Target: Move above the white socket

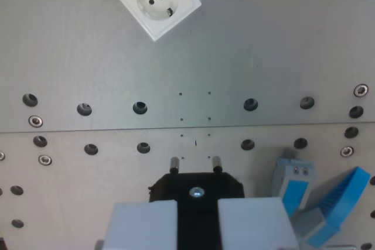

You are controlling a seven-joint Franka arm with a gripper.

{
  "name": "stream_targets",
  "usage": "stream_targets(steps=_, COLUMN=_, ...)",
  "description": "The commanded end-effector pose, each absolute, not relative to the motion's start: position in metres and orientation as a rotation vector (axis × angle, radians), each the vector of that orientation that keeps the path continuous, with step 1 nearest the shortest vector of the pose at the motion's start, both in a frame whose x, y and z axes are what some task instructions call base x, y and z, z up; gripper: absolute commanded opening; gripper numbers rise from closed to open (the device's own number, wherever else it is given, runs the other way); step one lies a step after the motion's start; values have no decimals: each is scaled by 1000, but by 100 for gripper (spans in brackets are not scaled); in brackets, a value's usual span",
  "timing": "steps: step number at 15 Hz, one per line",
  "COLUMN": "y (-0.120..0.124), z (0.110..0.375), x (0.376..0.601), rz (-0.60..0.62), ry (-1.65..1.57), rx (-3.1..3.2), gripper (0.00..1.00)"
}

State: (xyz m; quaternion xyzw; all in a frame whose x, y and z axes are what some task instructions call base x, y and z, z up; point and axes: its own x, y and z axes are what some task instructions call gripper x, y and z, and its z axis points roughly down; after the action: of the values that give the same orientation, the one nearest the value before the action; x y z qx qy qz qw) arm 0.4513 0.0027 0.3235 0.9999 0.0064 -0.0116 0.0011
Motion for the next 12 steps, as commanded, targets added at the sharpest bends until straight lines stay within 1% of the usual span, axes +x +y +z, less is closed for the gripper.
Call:
stream_targets(steps=1, y=3, z=307, x=451, rz=92, ry=157, rx=3128, gripper=0)
stream_targets(steps=12, y=4, z=253, x=459, rz=97, ry=315, rx=3106, gripper=0)
